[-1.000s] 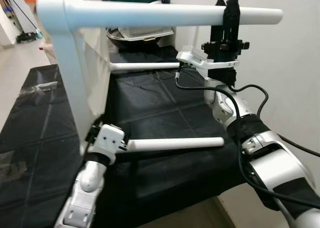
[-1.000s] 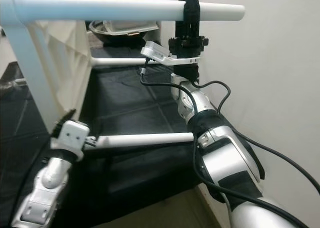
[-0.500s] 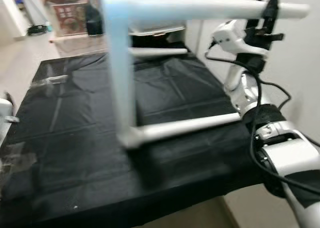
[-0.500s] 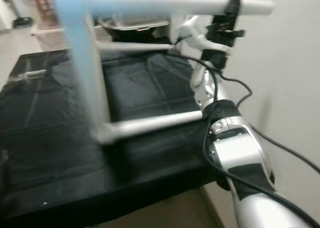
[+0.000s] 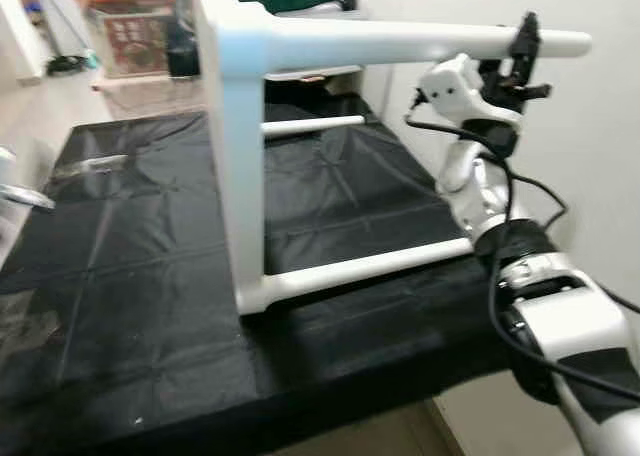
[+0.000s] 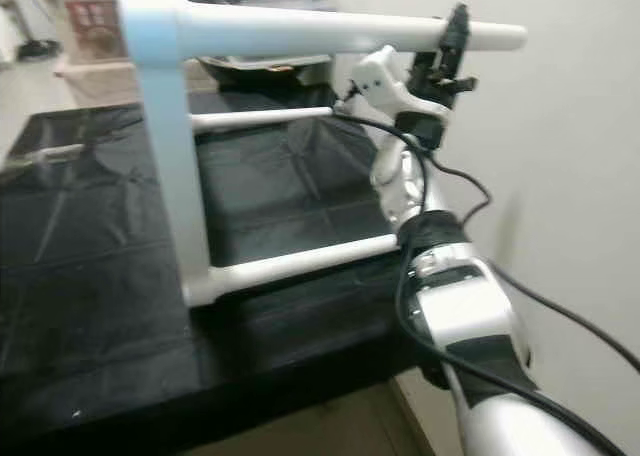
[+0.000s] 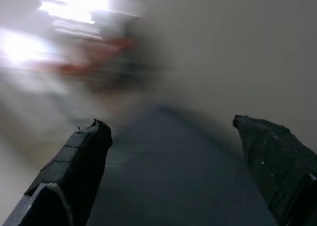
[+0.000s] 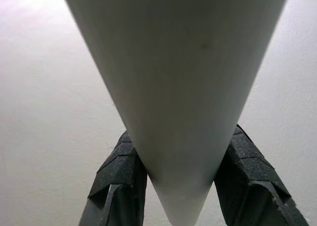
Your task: Building children table
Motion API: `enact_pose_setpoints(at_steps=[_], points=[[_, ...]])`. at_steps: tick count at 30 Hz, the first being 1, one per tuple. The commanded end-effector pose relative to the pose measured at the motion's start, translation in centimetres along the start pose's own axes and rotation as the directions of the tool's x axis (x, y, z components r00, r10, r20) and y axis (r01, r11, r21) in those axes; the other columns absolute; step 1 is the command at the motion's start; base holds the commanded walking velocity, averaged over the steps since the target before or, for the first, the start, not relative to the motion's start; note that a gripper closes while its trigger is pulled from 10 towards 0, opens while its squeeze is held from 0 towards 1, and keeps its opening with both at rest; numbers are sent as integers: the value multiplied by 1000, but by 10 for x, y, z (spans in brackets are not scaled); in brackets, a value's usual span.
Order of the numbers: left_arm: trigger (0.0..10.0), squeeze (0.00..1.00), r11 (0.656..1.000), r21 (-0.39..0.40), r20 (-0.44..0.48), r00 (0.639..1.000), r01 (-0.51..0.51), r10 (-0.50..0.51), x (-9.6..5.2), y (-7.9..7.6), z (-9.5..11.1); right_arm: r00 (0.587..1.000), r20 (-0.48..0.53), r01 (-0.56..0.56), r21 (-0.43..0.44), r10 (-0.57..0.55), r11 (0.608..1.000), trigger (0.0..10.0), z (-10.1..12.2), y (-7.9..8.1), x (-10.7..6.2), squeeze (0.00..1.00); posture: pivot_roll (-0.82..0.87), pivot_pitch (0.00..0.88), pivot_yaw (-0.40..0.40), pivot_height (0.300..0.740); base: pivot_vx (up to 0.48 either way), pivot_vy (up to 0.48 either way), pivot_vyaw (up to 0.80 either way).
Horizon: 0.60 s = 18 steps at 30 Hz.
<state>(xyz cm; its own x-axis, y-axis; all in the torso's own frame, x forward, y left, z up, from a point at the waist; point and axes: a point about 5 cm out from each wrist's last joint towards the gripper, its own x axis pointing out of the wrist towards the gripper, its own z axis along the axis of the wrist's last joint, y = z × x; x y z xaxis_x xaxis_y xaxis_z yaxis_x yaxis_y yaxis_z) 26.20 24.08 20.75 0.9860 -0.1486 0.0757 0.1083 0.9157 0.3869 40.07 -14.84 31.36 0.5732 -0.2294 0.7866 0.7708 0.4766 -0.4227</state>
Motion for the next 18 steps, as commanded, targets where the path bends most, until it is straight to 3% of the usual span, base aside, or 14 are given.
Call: enact_pose_setpoints(at_steps=[1, 2, 3, 4, 5, 6, 7, 8, 9, 11, 13, 14, 17, 18], points=[[10000, 0, 967, -87, -23, 970, 240, -243, -5, -50, -8, 990, 15, -144, 107, 143, 984, 0, 13, 26, -27, 0, 59, 40, 27, 740, 0, 0, 0], [10000, 0, 943, -119, -37, 948, 310, -316, -10, -67, -13, 985, 36, -171, 113, 168, 979, 0, 18, 30, -30, 0, 59, 40, 27, 740, 0, 0, 0], [10000, 0, 943, -119, -37, 948, 310, -316, -10, -67, -13, 985, 36, -171, 113, 168, 979, 0, 18, 30, -30, 0, 59, 40, 27, 740, 0, 0, 0], [10000, 0, 909, -182, -47, 921, 374, -388, -16, -85, -19, 984, 53, -178, 121, 172, 977, 0, 22, 32, -34, 0, 59, 40, 27, 740, 0, 0, 0], [10000, 0, 852, -231, -24, 873, 470, -487, -24, -105, -19, 980, 82, -193, 122, 184, 974, 4588, 29, 35, -38, 0, 53, 39, 26, 740, 0, 0, 0], [10000, 0, 852, -231, -24, 873, 470, -487, -24, -105, -19, 980, 82, -193, 122, 184, 974, 4588, 29, 35, -38, 0, 53, 39, 26, 740, 0, 0, 0], [10000, 0, 811, -256, -3, 839, 526, -544, -30, -116, -18, 977, 100, -199, 124, 188, 972, 4588, 32, 37, -40, 0, 53, 39, 26, 740, 0, 0, 0], [10000, 0, 769, -293, 8, 805, 569, -593, -35, -127, -16, 976, 117, -201, 129, 186, 971, 10000, 36, 37, -42, 0, 50, 40, 28, 740, 0, 0, 0], [10000, 0, 769, -293, 8, 805, 569, -593, -35, -127, -16, 976, 117, -201, 129, 186, 971, 10000, 36, 37, -42, 0, 50, 40, 28, 740, 0, 0, 0], [10000, 0, 684, -307, -17, 715, 662, -699, -48, -141, -12, 975, 116, -206, 138, 190, 969, 10000, 37, 39, -46, 0, 53, 40, 24, 740, 0, 0, 0], [10000, 0, 669, -300, -29, 695, 680, -719, -51, -144, -10, 974, 115, -210, 141, 195, 968, 10000, 37, 40, -48, 0, 53, 40, 24, 740, 0, 0, 0], [10000, 0, 671, -289, -38, 692, 683, -721, -53, -145, -9, 973, 114, -213, 140, 198, 967, 10000, 37, 40, -49, 0, 53, 40, 24, 740, 0, 0, 0], [10000, 0, 727, -274, -48, 746, 630, -664, -51, -143, -9, 976, 115, -202, 143, 187, 969, 10000, 37, 39, -50, 0, 54, 41, 21, 740, 0, 0, 0], [10000, 0, 723, -294, -51, 745, 625, -665, -55, -144, -10, 974, 117, -209, 148, 193, 967, 10000, 38, 39, -50, 0, 54, 41, 21, 740, 0, 0, 0]])
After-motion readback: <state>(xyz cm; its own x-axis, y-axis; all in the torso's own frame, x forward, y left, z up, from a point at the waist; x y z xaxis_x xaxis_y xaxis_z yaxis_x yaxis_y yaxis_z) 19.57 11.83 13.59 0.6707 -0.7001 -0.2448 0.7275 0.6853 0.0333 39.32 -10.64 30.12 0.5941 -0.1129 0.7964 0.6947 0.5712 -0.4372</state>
